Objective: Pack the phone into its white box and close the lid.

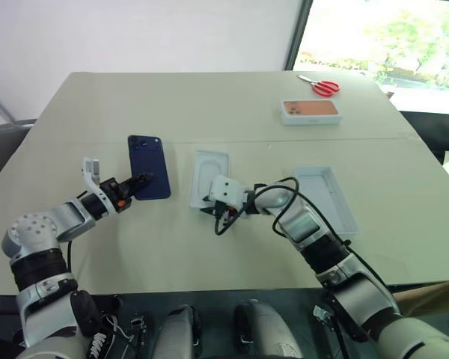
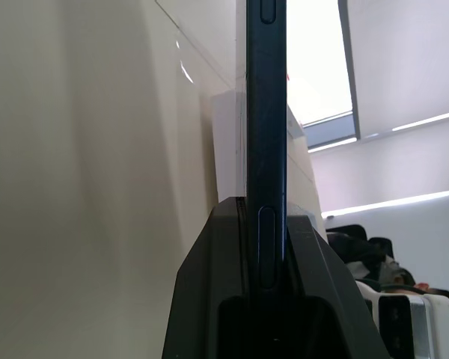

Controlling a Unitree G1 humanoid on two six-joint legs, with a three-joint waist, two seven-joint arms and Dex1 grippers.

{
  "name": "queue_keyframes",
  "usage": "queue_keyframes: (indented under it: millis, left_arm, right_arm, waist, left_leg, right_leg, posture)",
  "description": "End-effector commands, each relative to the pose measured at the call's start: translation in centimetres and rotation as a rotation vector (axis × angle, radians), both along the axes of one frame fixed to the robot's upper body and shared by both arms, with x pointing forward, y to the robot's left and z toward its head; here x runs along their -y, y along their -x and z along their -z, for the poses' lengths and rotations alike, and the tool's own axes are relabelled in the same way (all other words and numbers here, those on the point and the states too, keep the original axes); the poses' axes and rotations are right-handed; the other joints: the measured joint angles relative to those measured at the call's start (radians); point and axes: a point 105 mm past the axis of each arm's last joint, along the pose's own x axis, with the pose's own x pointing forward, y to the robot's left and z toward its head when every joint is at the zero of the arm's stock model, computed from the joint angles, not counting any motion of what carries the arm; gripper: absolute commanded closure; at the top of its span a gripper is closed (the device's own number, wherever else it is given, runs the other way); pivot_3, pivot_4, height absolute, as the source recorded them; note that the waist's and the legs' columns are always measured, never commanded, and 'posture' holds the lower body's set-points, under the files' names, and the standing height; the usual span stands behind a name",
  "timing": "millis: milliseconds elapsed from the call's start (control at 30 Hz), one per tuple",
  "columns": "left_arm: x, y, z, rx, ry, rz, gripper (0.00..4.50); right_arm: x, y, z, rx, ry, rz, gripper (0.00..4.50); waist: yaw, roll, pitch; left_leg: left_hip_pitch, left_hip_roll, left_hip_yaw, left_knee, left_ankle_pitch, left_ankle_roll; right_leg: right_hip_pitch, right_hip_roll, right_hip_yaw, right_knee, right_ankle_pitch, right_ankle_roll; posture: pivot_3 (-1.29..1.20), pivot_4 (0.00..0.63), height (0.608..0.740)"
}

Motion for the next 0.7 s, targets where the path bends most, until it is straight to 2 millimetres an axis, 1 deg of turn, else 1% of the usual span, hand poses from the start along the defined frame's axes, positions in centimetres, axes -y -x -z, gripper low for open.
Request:
queue_keyframes:
  millis: [33,67,133,167,200,233,267,300,400,467,567,600,700]
  left_arm:
    - [0.0,-0.3,-2.4,0.089,0.023,0.008,4.50]
    - [0.2,-0.3,-2.4,0.085,0.026,0.015,4.50]
    - [1.0,-0.2,-2.0,0.060,0.042,0.054,4.50]
    - [1.9,-0.1,-1.8,0.054,0.042,0.083,4.50]
    - [2.9,0.0,-1.6,0.049,0.037,0.114,4.50]
    - [3.7,0.1,-1.7,0.053,0.044,0.137,4.50]
    - [4.3,-0.1,-2.0,0.062,0.057,0.152,4.50]
    - [4.6,-0.2,-2.2,0.069,0.066,0.157,4.50]
    - [5.9,-0.9,-3.2,0.085,0.092,0.164,4.50]
    - [7.0,-1.2,-3.1,0.080,0.078,0.175,4.50]
    - [9.7,-1.8,-2.2,0.038,0.068,0.203,4.50]
    - [10.4,-1.7,-1.7,0.024,0.070,0.219,4.50]
    - [11.7,-1.7,-0.7,0.007,0.055,0.229,4.50]
  right_arm:
    - [0.1,0.9,0.0,-0.009,0.009,-0.064,1.46]
    - [0.2,1.3,-0.1,-0.008,0.013,-0.088,0.94]
    - [-0.1,1.2,-1.9,-0.013,-0.080,-0.078,0.94]
    - [-0.1,1.0,-3.4,-0.033,-0.163,-0.062,0.94]
    - [0.1,0.6,-4.8,-0.039,-0.239,-0.038,0.94]
    - [0.6,0.3,-5.9,-0.054,-0.293,-0.020,0.94]
    - [1.2,0.0,-6.7,-0.057,-0.330,-0.004,0.94]
    - [1.7,-0.1,-7.1,-0.057,-0.345,0.005,0.94]
    - [3.6,-1.0,-7.6,-0.055,-0.354,0.069,0.94]
    - [4.8,-1.4,-7.6,-0.049,-0.346,0.101,0.94]
    - [7.9,-3.4,-7.6,0.015,-0.330,0.238,0.94]
    - [8.6,-3.8,-7.5,0.034,-0.319,0.266,0.94]
    - [9.5,-4.5,-7.4,0.066,-0.301,0.310,0.94]
  waist:
    - [0.001,0.000,0.000]
    - [0.001,0.000,0.000]
    - [0.002,0.000,0.000]
    - [0.002,0.000,0.000]
    - [0.003,0.000,0.000]
    - [0.005,0.000,0.000]
    - [0.009,0.000,0.000]
    - [0.012,0.000,0.000]
    - [0.024,0.000,0.000]
    - [0.027,0.000,0.000]
    - [0.029,0.000,0.000]
    - [0.030,0.000,0.000]
    - [0.026,-0.001,0.001]
  left_leg:
    - [0.000,0.000,0.000,0.000,0.000,0.000]
    - [0.000,0.000,0.000,0.000,0.000,0.000]
    - [0.000,0.000,0.000,0.000,0.000,0.000]
    - [0.000,0.000,0.000,0.000,0.000,0.000]
    - [0.000,0.000,0.000,0.000,0.000,0.000]
    - [0.000,0.000,0.000,0.000,0.000,0.000]
    - [0.000,0.000,0.000,0.000,0.000,0.000]
    - [0.000,0.000,0.000,0.000,0.000,0.000]
    - [-0.001,0.000,0.000,0.001,0.000,0.000]
    - [-0.001,0.000,0.000,0.000,0.000,0.000]
    - [-0.001,0.000,0.000,0.000,0.000,0.000]
    - [-0.001,-0.001,0.000,0.000,0.000,0.000]
    - [-0.001,-0.001,0.000,0.000,0.000,0.001]
  right_leg:
    - [0.000,0.000,0.000,0.000,0.000,0.000]
    - [0.000,0.000,0.000,0.000,0.000,0.000]
    - [0.000,0.000,0.000,0.000,0.000,0.000]
    - [0.000,0.000,0.000,0.000,0.000,0.000]
    - [0.000,0.000,0.000,0.000,0.000,0.000]
    - [0.000,0.000,0.000,0.000,0.000,0.000]
    - [0.000,-0.001,0.000,0.000,0.000,0.000]
    - [0.000,-0.001,0.000,0.000,0.000,0.000]
    - [0.000,-0.001,-0.001,0.000,0.000,0.000]
    - [0.000,-0.001,-0.001,0.000,0.000,0.000]
    - [0.000,-0.001,-0.001,-0.001,0.000,0.000]
    - [0.000,-0.001,-0.001,-0.001,0.000,0.000]
    - [0.000,-0.001,-0.001,-0.001,0.000,0.000]
  posture:
    - [0.00,0.150,0.740]
    - [0.00,0.150,0.740]
    - [0.00,0.150,0.740]
    - [0.00,0.150,0.740]
    - [0.00,0.150,0.740]
    - [0.00,0.150,0.740]
    - [0.00,0.150,0.740]
    - [0.00,0.150,0.740]
    - [0.00,0.150,0.740]
    - [0.00,0.150,0.740]
    - [0.00,0.150,0.740]
    - [0.00,0.150,0.740]
    - [0.00,0.150,0.740]
